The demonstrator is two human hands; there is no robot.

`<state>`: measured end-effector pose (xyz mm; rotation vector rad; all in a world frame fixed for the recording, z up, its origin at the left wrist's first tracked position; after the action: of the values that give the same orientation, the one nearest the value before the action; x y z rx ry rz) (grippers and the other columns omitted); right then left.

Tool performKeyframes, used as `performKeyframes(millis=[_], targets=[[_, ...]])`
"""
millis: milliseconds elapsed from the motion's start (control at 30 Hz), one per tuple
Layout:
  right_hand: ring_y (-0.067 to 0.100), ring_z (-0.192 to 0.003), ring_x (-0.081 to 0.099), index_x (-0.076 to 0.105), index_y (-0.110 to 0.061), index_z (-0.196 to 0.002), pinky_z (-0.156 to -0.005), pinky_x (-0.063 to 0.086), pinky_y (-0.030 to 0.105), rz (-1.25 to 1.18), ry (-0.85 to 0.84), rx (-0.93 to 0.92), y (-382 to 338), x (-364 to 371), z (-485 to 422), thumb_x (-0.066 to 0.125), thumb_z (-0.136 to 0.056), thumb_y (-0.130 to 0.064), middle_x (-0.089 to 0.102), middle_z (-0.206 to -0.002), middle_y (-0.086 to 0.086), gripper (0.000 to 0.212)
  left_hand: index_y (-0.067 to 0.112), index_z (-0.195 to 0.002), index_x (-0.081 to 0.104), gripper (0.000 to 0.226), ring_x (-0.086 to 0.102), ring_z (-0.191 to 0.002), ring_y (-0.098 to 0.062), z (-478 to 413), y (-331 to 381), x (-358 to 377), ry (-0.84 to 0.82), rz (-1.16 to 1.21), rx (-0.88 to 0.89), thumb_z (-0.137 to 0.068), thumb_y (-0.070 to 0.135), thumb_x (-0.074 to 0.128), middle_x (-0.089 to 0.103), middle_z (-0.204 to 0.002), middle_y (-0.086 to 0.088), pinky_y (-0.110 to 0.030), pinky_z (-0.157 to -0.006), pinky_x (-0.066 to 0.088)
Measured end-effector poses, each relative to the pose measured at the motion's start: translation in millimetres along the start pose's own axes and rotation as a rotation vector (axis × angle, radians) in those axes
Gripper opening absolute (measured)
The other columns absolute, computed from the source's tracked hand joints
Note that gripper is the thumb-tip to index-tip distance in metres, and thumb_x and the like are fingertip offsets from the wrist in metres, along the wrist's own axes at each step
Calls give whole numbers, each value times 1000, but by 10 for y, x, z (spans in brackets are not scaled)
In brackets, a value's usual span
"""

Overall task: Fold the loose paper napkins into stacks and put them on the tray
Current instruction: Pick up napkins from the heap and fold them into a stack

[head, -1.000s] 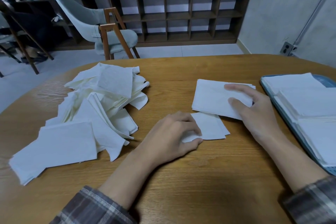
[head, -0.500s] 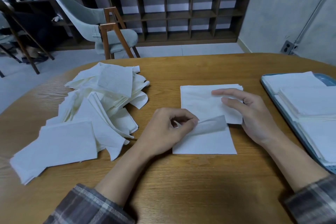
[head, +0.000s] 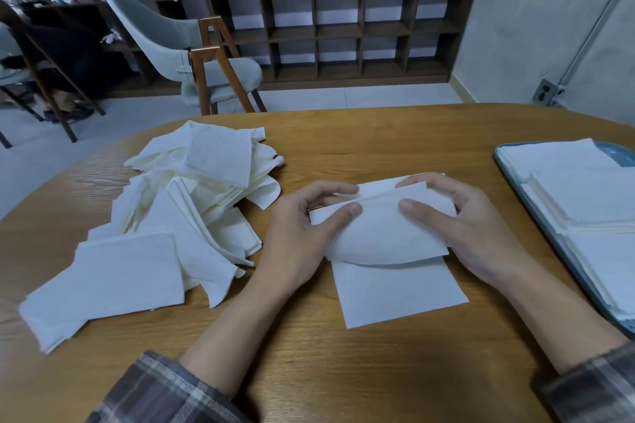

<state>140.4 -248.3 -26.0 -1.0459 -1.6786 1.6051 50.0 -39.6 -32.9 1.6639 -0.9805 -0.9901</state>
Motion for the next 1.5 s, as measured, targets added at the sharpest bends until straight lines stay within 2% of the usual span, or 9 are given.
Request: performKeyframes(millis=[133, 333, 567, 733, 833, 933, 1100, 1300, 1500], targets=[[22, -97, 74, 70, -34, -120, -85, 56, 45, -36, -72, 44, 21, 73, 6, 79, -85, -33, 75, -108, -1, 36, 24, -106, 78, 15, 73, -93, -11, -1, -18, 12, 22, 13, -35, -93, 19, 81, 79, -88, 2, -33, -85, 56], [18, -99, 74, 61, -44, -131, -78, 61, 32, -30, -139, 37, -10, 125, 45, 76, -89, -29, 75, -108, -2, 48, 27, -105, 78, 15, 73, -90, -15, 0, -10, 40, 14, 23, -46, -92, 20, 82, 78, -86, 0, -41, -85, 57], [21, -105, 73, 54, -53, -136, -85, 63, 38, 8, -148, 26, -14, 148, 36, 73, -95, -25, 73, -114, 2, 53, 26, -105, 78, 16, 75, -91, -21, -1, -9, 66, -4, 22, -60, -91, 21, 83, 79, -87, -1, -50, -85, 58], [23, -103, 73, 54, -51, -137, -82, 62, 36, -10, -113, 0, -11, 125, 15, 69, -99, -14, 74, -108, 4, 55, 32, -103, 77, 15, 68, -84, -6, 11, -46, 49, 44, -133, -21, -90, 26, 83, 75, -85, 9, -24, -72, 48], [23, -94, 74, 55, -49, -137, -77, 62, 37, -119, -82, 7, -29, 84, 2, 70, -95, -12, 75, -103, 2, 58, 38, -112, 74, 23, 63, -105, 1, 16, -37, 30, 96, -239, -5, -90, 37, 81, 68, -112, 17, -16, -80, 48], [22, -91, 73, 56, -44, -136, -71, 62, 34, -270, -55, 39, -37, 44, -15, 72, -88, -13, 72, -101, 3, 59, 35, -126, 68, 34, 68, -102, 7, 26, 17, 53, -5, 17, -185, -93, 38, 77, 71, -117, 15, -12, -78, 52], [29, -94, 74, 52, -50, -131, -78, 61, 44, -154, -37, 75, 33, 40, -28, 69, -98, -15, 75, -103, 8, 51, 35, -134, 60, 49, 79, -94, -18, 40, 2, 89, -86, 101, -235, -92, 19, 81, 79, -110, -1, -32, -78, 64], [15, -107, 71, 77, -32, -116, -81, 57, 30, -79, -170, 77, 13, 43, 10, 74, -90, -24, 74, -117, -10, 28, 35, -137, 57, 49, 76, -101, -13, 28, -14, 62, -65, 42, -141, -98, 10, 73, 77, -114, 2, -31, -79, 63], [-23, -112, 54, 78, -35, -118, -84, 35, -6, 301, 128, -43, 5, -86, -27, 68, -100, -9, 68, -114, -41, 32, 34, -139, 56, 59, 47, -132, 0, 77, 12, 143, -79, -447, 141, -88, 27, 84, 48, -134, 16, -13, -107, 38]])
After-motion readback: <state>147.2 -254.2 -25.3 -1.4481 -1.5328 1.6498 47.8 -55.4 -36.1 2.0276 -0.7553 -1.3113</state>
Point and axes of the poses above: each hand's wrist, its own z-axis away from the middle knuckle, its own x-axis out of the palm, y = z × x, the point moved 4 cm from there along -z, towards the middle knuckle
